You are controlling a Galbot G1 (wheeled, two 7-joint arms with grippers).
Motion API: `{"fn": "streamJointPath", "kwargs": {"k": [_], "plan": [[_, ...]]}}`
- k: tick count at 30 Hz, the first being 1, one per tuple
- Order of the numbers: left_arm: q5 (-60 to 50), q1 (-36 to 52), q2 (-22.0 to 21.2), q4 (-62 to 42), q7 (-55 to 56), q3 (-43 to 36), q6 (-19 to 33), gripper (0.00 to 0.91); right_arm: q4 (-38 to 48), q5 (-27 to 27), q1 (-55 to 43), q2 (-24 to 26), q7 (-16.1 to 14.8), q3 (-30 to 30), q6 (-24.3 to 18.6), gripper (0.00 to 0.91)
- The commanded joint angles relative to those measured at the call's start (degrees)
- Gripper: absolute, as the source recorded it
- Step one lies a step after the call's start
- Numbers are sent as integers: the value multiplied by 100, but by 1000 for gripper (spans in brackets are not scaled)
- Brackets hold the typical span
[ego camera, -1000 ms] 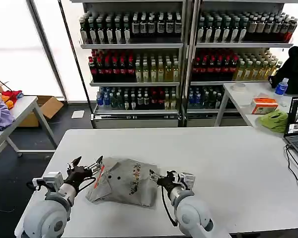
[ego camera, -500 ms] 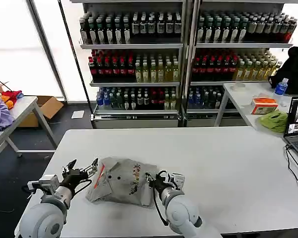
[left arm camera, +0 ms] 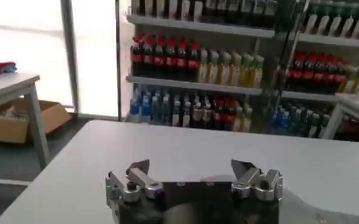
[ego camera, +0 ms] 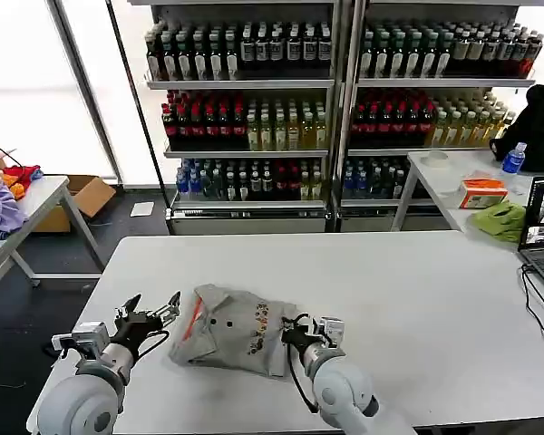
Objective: Fold and organize the clothes.
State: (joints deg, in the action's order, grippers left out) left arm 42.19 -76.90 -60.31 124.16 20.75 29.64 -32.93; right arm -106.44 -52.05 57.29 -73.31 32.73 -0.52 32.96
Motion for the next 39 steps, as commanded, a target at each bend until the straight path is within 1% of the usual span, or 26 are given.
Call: {"fn": "streamJointPath", "kwargs": {"k": [1, 4, 6, 7, 9, 10, 12, 15, 18, 19, 21, 22, 23, 25, 27, 28, 29, 30, 31, 34, 36, 37, 39], "plan": [[-24, -4, -92, 3, 11, -13, -6, 907, -84, 93, -165, 879, -194, 461, 15, 0], [-28, 21, -160, 35, 20, -44, -7, 907, -50, 54, -275, 1219, -269, 622, 18, 0], [-32, 30, -188, 47, 20, -55, -8, 907, 26, 104, -323, 1455, -375, 694, 18, 0], [-40, 30, -209, 52, 20, -64, -8, 907, 138, 245, -347, 1539, -440, 736, 16, 0], [-60, 10, -234, 62, 19, -74, -8, 907, 253, 358, -380, 1626, -498, 832, 14, 0], [-67, -9, -248, 73, 17, -77, -7, 907, 354, 469, -399, 1686, -580, 874, 14, 0], [-70, -19, -258, 84, 17, -82, -6, 907, 492, 660, -427, 1718, -709, 923, 12, 0], [-72, -27, -274, 117, 18, -94, -7, 907, 713, 746, -560, 1673, -793, 1015, 12, 0], [-78, -63, -282, 167, 19, -98, -9, 907, 947, 914, -728, 1630, -941, 1024, 17, 0], [-83, -93, -285, 187, 19, -92, -8, 907, 1042, 1163, -772, 1613, -1102, 995, 15, 0], [-90, -138, -284, 212, 13, -84, -8, 907, 1215, 1516, -833, 1547, -1203, 971, -6, 0], [-94, -176, -286, 232, 8, -76, -8, 907, 1308, 1724, -864, 1434, -1198, 968, -9, 403], [-94, -187, -289, 249, 8, -73, -9, 907, 1355, 1847, -878, 1386, -1199, 978, -22, 907], [-91, -244, -288, 291, 3, -63, -8, 907, 1415, 2246, -852, 1215, -1181, 1056, -73, 907], [-91, -268, -281, 308, 3, -45, -9, 907, 1289, 2293, -752, 1198, -1146, 1094, -67, 907], [-87, -283, -272, 320, 1, -31, -9, 907, 1078, 2590, -546, 1171, -1076, 1169, -164, 907], [-85, -292, -267, 325, 1, -29, -8, 907, 1016, 2698, -519, 1167, -1055, 1186, -189, 907], [-86, -302, -264, 325, 0, -28, -8, 907, 773, 3101, -354, 1134, -926, 1249, -433, 907], [-86, -312, -275, 326, -5, -34, -7, 907, 494, 3390, -194, 1063, -837, 1345, -598, 907], [-96, -305, -332, 305, -9, -99, -7, 907, -132, 3387, 98, 1021, -726, 1338, -609, 907], [-98, -271, -367, 309, -10, -163, -8, 907, -445, 3323, 307, 1057, -852, 1219, -602, 907], [-99, -253, -379, 309, -12, -177, -9, 907, -717, 3216, 494, 1141, -1039, 1072, -475, 907], [-98, -235, -386, 308, -12, -183, -8, 907, -934, 3136, 679, 1215, -1093, 890, -338, 907]]}}
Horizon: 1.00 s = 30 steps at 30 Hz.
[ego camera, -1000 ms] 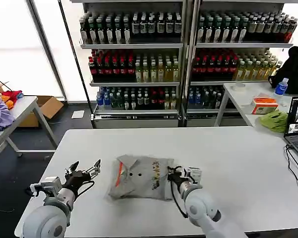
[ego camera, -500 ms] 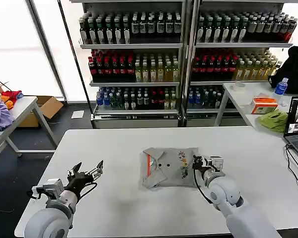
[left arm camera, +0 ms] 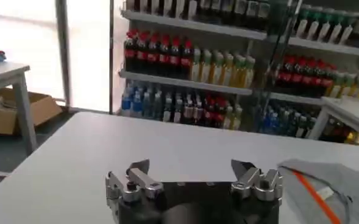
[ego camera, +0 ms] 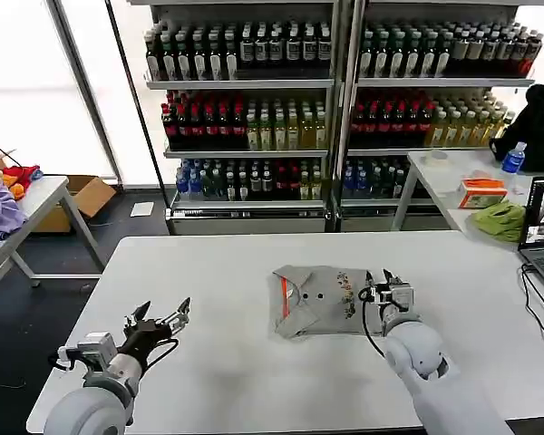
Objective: Fold and organize the clothes.
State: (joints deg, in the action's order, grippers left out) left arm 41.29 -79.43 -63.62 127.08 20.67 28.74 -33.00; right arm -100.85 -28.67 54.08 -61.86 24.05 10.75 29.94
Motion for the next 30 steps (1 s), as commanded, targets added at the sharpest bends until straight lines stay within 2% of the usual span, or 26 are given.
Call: {"fn": "streamJointPath", "kwargs": {"k": [1, 3, 5, 9, 13, 20, 30], "plan": [[-6, 16, -51, 9, -5, -88, -1, 907, -1588, 724, 1124, 85, -209, -369, 28, 907], [-2, -1, -42, 9, -9, -84, -1, 907, -1701, 603, 1268, 90, -36, -497, 150, 907], [2, -7, -40, 10, -11, -67, -1, 907, -1718, 266, 1340, 60, 206, -559, 298, 907], [-1, -15, -60, -38, -13, -72, 0, 907, -1607, -204, 1395, -45, 551, -600, 320, 907], [2, 0, -52, -94, -21, -80, 1, 907, -1412, -441, 1406, -184, 877, -541, 326, 907], [9, 48, -29, -173, -33, -104, 0, 907, -1266, -436, 1460, -134, 960, -394, 324, 907], [16, 45, -33, -222, -48, -119, 0, 907, -1192, -773, 1635, -173, 1034, -129, 315, 907]]}}
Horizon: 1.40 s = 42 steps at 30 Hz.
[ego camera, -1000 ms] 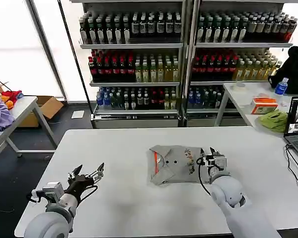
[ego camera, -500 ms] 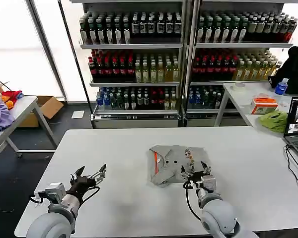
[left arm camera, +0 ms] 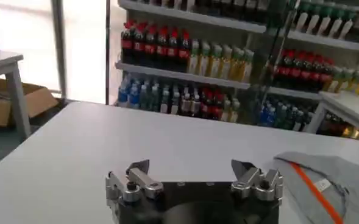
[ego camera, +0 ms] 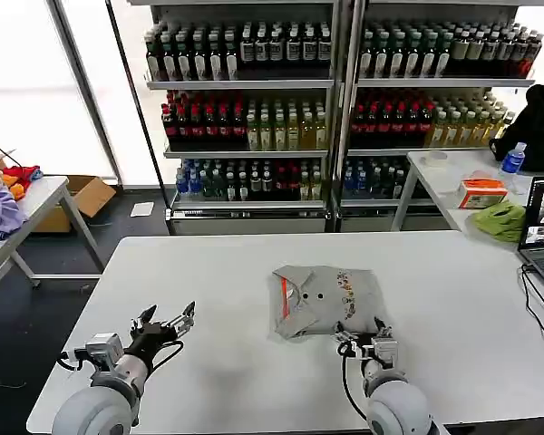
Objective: Fold and organize the clothes.
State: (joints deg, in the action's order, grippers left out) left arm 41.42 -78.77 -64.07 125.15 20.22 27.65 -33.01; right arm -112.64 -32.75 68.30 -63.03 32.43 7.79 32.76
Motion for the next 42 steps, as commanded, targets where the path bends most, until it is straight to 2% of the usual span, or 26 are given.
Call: {"fn": "streamJointPath", "kwargs": {"k": [1, 4, 6, 9, 11, 15, 17, 21, 30, 36, 42], "plan": [[3, -26, 15, -27, -6, -8, 0, 907, -29, -462, 222, -53, 207, 191, 34, 907], [3, -29, 14, -12, -5, -4, 0, 907, -53, -1141, 192, -77, 386, 344, 44, 907], [1, -65, 19, 4, -4, 1, 0, 907, -59, -1318, 178, -91, 429, 450, 37, 907], [-5, -147, 33, 34, -12, 16, -1, 907, -433, -1374, 194, -27, 247, 659, 36, 907], [-8, -199, 41, 47, -12, 32, 0, 907, -684, -1507, 98, 8, 232, 843, 41, 907], [-24, -257, 18, 91, -4, 36, -2, 907, -634, -1260, -442, -121, 168, 930, 37, 907], [-41, -303, 2, 134, -6, 32, -1, 907, -469, -1016, -704, -215, 113, 846, 32, 907], [-81, -424, -18, 201, -5, 47, -3, 907, 289, -955, -1564, -399, 88, 376, 43, 907], [-96, -655, -130, 342, -4, 189, -2, 907, 1953, -1165, -2637, -592, 87, -537, 47, 907], [-194, -794, -261, 382, -20, 190, -1, 907, 2421, -1157, -2791, -1017, -16, -611, 35, 907], [-241, -834, -344, 381, -31, 186, -1, 907, 2320, -1070, -2798, -1157, -26, -712, 37, 907]]}}
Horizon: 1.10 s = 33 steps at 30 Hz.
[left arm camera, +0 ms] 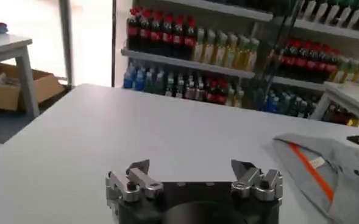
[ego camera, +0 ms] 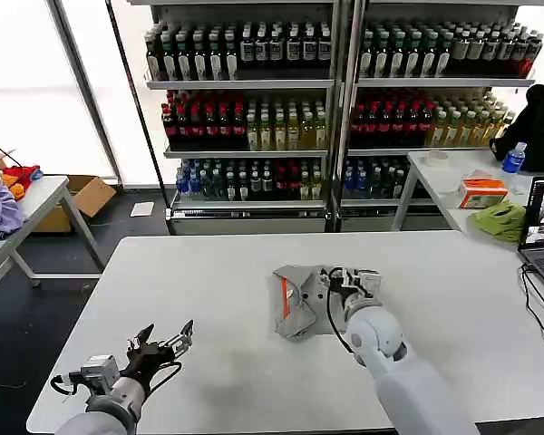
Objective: Fold and organize the clothes.
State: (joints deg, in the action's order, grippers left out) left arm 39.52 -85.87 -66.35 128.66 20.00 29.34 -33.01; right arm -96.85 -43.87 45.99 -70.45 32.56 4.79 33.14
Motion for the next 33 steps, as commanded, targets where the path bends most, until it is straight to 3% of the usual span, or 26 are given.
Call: {"fn": "streamJointPath", "kwargs": {"k": [1, 15, 24, 33], "plan": [[-57, -127, -125, 29, -15, 18, 0, 907, 772, 56, -567, -417, -43, -444, -2, 907], [-140, -183, -148, -25, -58, -8, 0, 907, 865, 247, -420, -552, -142, -431, -4, 907], [-143, -174, -140, -108, -67, -39, 0, 907, -212, 417, -292, -505, -51, -122, 3, 907], [-132, -164, -117, -118, -71, -34, -1, 907, 380, 633, -475, -638, -195, -594, 3, 907]]}}
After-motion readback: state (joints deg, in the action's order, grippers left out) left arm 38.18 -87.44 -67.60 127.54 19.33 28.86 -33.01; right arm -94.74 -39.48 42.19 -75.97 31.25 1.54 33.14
